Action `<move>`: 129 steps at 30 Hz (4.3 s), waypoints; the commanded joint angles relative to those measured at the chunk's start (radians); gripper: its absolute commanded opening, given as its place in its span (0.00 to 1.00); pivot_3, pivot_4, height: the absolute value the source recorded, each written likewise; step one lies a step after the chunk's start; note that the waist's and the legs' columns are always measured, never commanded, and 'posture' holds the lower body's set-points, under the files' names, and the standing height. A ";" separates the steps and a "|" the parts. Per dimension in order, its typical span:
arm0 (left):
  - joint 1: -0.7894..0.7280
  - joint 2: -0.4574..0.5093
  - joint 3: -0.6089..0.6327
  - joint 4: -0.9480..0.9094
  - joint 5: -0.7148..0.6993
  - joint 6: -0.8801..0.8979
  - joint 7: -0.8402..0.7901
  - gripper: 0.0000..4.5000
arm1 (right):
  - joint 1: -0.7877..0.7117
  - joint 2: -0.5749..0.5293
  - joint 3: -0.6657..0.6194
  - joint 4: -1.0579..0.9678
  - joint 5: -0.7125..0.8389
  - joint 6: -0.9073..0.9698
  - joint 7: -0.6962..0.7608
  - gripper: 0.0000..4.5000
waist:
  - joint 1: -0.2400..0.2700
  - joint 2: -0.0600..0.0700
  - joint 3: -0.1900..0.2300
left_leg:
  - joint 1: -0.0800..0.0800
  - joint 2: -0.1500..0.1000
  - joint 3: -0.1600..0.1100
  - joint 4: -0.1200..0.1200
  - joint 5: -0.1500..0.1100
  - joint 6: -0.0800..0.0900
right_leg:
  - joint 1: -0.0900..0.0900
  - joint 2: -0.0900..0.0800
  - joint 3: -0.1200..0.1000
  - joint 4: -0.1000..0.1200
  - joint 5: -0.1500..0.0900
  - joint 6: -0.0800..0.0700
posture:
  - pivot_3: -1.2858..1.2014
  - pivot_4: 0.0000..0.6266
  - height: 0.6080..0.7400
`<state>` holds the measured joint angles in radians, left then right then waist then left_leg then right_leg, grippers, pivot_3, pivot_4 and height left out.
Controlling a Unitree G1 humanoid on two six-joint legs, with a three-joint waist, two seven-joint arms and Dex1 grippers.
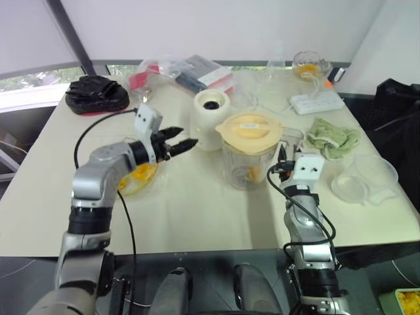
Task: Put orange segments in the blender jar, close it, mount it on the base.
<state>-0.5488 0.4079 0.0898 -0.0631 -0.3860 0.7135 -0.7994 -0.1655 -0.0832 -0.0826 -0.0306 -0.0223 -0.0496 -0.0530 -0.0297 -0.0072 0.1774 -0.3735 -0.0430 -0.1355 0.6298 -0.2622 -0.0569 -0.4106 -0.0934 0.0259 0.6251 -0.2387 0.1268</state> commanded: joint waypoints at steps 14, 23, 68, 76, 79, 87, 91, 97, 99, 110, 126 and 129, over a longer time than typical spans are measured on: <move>0.031 0.003 -0.024 -0.076 -0.043 -0.027 0.066 0.79 | 0.071 -0.063 -0.012 -0.051 -0.009 0.008 0.051 0.95 | -0.014 0.000 0.000 | 0.000 0.000 0.000 0.000 0.002 -0.003 | -0.001 0.000 0.000 0.002 0.000 -0.001 | 0.52 0.24 1.00; 0.029 -0.024 -0.048 -0.023 -0.033 -0.081 0.081 0.79 | 0.175 -0.048 0.027 -0.253 -0.016 0.158 0.076 0.95 | -0.012 0.000 0.000 | 0.000 0.000 0.000 0.001 0.002 -0.003 | 0.000 0.000 0.000 0.002 0.000 -0.001 | 0.52 0.24 1.00; 0.011 -0.007 -0.063 0.041 -0.028 -0.121 0.116 0.79 | -0.191 0.018 -0.080 -0.367 0.069 0.399 -0.042 0.17 | -0.013 0.006 0.004 | -0.002 0.000 0.001 -0.001 0.002 -0.004 | -0.004 0.000 0.000 0.002 0.000 -0.001 | 0.52 0.24 1.00; 0.057 -0.020 -0.063 -0.016 -0.037 -0.128 0.131 0.79 | -0.546 -0.046 -0.101 -0.202 0.078 0.532 -0.033 0.17 | -0.015 0.007 0.005 | -0.003 0.000 0.002 -0.001 0.002 -0.004 | -0.005 0.000 0.001 0.003 0.000 -0.001 | 0.52 0.24 1.00; 0.105 -0.033 -0.034 -0.080 -0.055 -0.124 0.166 0.79 | -0.679 -0.066 -0.085 -0.098 0.083 0.561 -0.011 0.17 | -0.015 0.007 0.005 | -0.003 0.000 0.002 -0.002 0.002 -0.004 | -0.008 0.000 0.001 0.004 0.001 -0.002 | 0.52 0.24 1.00; 0.201 -0.044 -0.010 -0.189 -0.062 -0.113 0.238 0.79 | -0.884 -0.054 -0.030 0.132 0.064 0.542 0.000 0.17 | -0.014 0.007 0.005 | -0.017 0.001 0.002 -0.002 0.004 -0.007 | -0.021 0.000 0.001 0.005 0.002 -0.003 | 0.52 0.24 1.00; 0.232 -0.047 0.000 -0.222 -0.062 -0.110 0.268 0.79 | -0.965 -0.032 -0.014 0.257 0.059 0.499 -0.009 0.17 | -0.014 0.007 0.005 | -0.018 0.000 0.003 -0.001 0.005 -0.007 | -0.022 -0.001 0.001 0.005 0.002 -0.003 | 0.52 0.24 1.00; 0.272 -0.041 0.030 -0.262 -0.076 -0.099 0.304 0.79 | -1.031 -0.017 -0.017 0.398 0.054 0.436 -0.024 0.17 | -0.015 0.007 0.005 | -0.018 0.000 0.003 -0.001 0.005 -0.008 | -0.022 0.000 0.001 0.005 0.002 -0.003 | 0.52 0.24 1.00; 0.289 -0.041 0.035 -0.278 -0.080 -0.095 0.317 0.79 | -1.042 -0.016 -0.019 0.427 0.056 0.429 -0.025 0.17 | -0.015 0.007 0.005 | -0.018 0.000 0.003 -0.001 0.005 -0.008 | -0.022 0.000 0.001 0.005 0.002 -0.003 | 0.52 0.24 1.00; 0.341 -0.047 0.054 -0.329 -0.089 -0.097 0.383 0.79 | -1.040 -0.035 -0.018 0.546 0.047 0.407 -0.018 0.17 | -0.015 0.007 0.005 | -0.018 0.001 0.003 -0.001 0.005 -0.008 | -0.022 0.000 0.001 0.006 0.003 -0.004 | 0.52 0.24 1.00; 0.323 -0.045 0.046 -0.289 -0.081 -0.123 0.389 0.79 | -0.921 -0.027 -0.018 0.323 0.050 0.564 -0.035 0.17 | -0.012 0.007 0.005 | -0.018 0.000 0.003 0.000 0.005 -0.009 | -0.021 0.000 0.001 0.006 0.003 -0.004 | 0.52 0.24 1.00; 0.316 -0.049 0.045 -0.276 -0.077 -0.129 0.390 0.79 | -0.906 -0.027 -0.017 0.321 0.047 0.570 -0.039 0.17 | -0.012 0.007 0.005 | -0.018 0.001 0.002 0.000 0.005 -0.009 | -0.021 0.000 0.001 0.006 0.003 -0.004 | 0.52 0.24 1.00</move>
<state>-0.2162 0.3574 0.1165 -0.3256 -0.4620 0.6071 -0.4098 -1.0664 -0.1014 -0.0971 0.3470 0.0328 0.5225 -0.0818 -0.0418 -0.0001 0.1825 -0.3911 -0.0425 -0.1330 0.6297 -0.2567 -0.0656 -0.4319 -0.0937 0.0267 0.6309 -0.2359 0.1228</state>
